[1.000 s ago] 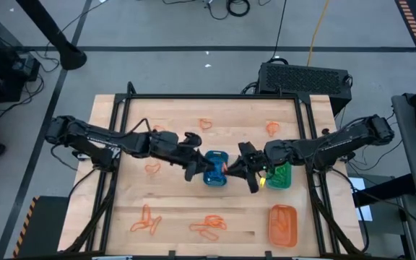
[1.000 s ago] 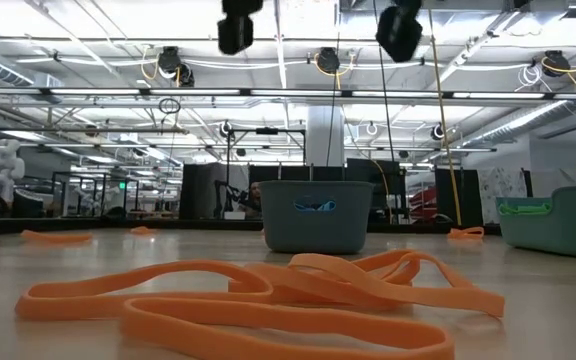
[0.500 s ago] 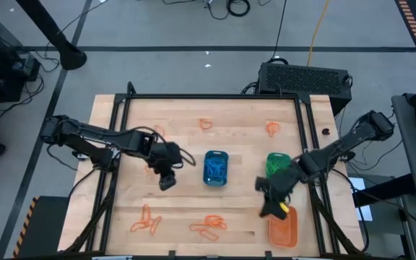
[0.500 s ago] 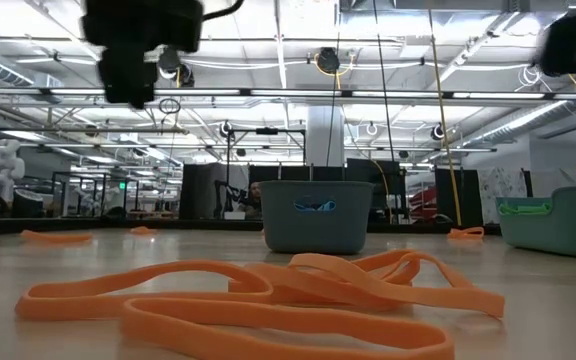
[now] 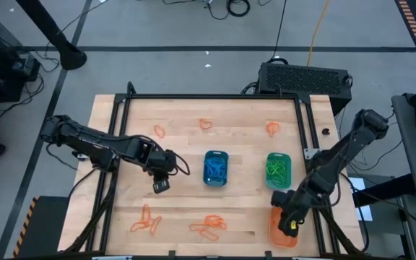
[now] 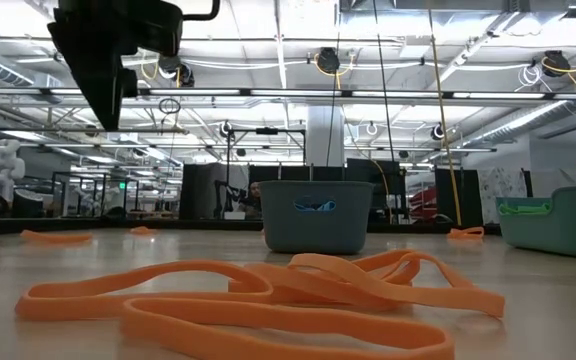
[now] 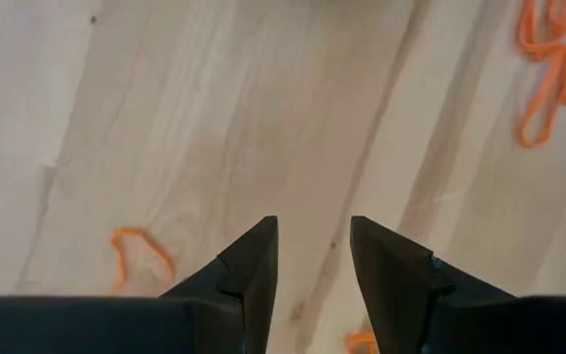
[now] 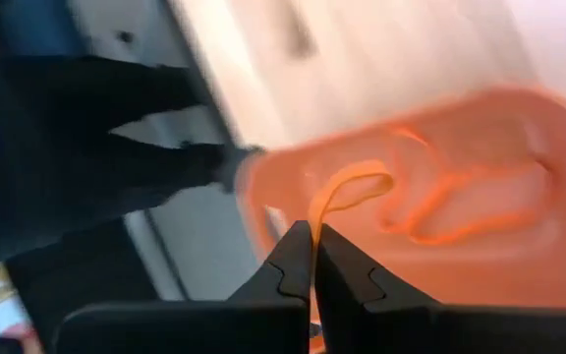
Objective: Sort rubber bands into baskets
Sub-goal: Put the orange rubberband into the orange bin
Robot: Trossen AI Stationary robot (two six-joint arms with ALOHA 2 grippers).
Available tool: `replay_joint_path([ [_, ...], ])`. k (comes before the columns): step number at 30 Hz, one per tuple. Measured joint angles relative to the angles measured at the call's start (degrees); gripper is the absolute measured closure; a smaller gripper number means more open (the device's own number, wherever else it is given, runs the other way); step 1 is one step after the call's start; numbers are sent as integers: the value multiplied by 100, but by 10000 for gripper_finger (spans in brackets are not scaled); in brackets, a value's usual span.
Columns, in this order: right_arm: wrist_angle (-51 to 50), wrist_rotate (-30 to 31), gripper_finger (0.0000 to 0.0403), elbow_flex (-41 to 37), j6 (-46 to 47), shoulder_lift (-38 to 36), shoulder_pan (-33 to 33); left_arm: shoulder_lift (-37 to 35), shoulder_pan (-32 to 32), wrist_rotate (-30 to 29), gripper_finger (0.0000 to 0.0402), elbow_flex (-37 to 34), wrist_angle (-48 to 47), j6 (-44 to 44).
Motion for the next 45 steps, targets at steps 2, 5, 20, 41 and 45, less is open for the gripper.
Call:
replay_joint_path([
  [2,-234,4,402,0,163,140,82,-1,0,-79,265,-14,-22,-17],
  [5,-317,-18,402,0,462,337,196,-1,-17,-90,265,-159,-34,-176],
  [20,-322,4,353,0,546,657,384,-1,-949,773,265,-509,101,-1098],
  [41,-189,-617,243,0,210,587,-193,1,-2096,854,265,-511,1051,-1837],
  [45,242,-601,243,0,115,585,-244,47,-2473,834,265,-527,1362,-1924],
])
